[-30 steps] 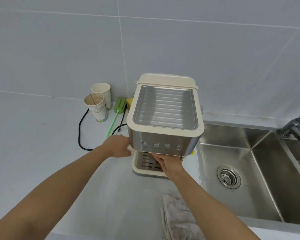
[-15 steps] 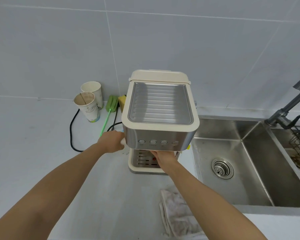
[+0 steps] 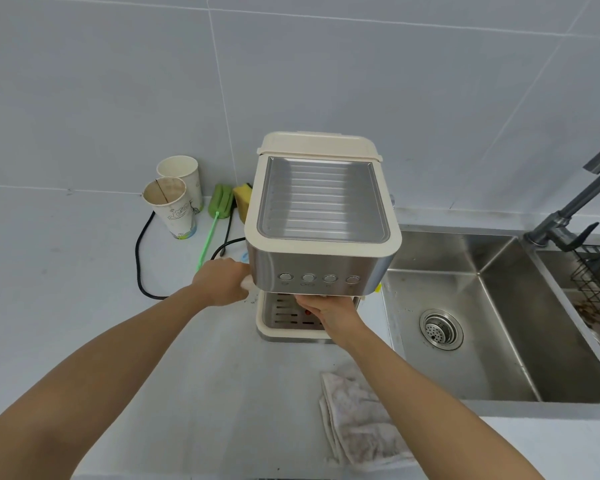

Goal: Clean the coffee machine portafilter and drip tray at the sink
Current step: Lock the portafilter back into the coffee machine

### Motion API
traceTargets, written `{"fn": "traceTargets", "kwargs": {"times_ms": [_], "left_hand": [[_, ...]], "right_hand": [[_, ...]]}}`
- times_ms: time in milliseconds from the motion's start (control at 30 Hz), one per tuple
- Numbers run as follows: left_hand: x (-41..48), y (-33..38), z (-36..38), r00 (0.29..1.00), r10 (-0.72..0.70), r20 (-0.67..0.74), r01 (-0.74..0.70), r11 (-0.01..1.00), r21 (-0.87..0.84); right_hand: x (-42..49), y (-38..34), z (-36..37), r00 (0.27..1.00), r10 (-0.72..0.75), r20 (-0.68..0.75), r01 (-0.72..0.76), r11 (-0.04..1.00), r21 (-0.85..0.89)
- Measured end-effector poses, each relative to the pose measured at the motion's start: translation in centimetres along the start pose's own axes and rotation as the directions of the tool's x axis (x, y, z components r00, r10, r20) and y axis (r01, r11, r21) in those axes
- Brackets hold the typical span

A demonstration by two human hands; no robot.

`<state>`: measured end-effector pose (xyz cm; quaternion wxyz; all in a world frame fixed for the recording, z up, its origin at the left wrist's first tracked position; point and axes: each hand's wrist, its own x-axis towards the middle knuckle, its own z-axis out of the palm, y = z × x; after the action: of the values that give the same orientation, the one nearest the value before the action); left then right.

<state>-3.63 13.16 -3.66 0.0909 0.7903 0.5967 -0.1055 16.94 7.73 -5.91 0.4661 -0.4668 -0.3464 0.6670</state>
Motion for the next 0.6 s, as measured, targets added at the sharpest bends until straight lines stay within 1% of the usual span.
{"fn": "traceTargets", "kwargs": {"times_ms": [133,267,333,500,567,600], "left_hand": [[-0.3,0.4,0.2,1.0,-0.018,-0.003,0.018,1.0,0.007],[-0.2,1.2,0.0,0.998,-0.052,-0.025,0.051,0.998,-0.038],[-0.2,1.5,0.0,0.997,-0.061,-0.036,0.06,0.997,-0.053],[-0.2,1.5,0.0,0.997,-0.076,-0.029,0.073,0.994,-0.081],[-0.3,1.6,0.0,0.996,-0.087,-0.029,0.084,0.993,-0.083],[-0.3,1.6,0.0,0.995,-0.094,-0.025,0.092,0.992,-0.087]], "right_hand": [[0.1,-0.1,-0.1,1.0,-0.001,-0.002,0.001,1.0,0.004],[0.5,-0.2,-0.3,0.995,0.034,-0.093,-0.027,0.997,0.078],[0.5,-0.3,-0.2,0.994,0.029,-0.109,-0.018,0.995,0.098],[-0.3,-0.8,0.3,0.996,0.001,-0.092,0.005,0.998,0.067],[-0.6,-1.1,0.1,0.998,0.034,-0.054,-0.031,0.998,0.056],[-0.8,-1.3,-0.1,0.996,0.078,-0.035,-0.076,0.997,0.03]]}}
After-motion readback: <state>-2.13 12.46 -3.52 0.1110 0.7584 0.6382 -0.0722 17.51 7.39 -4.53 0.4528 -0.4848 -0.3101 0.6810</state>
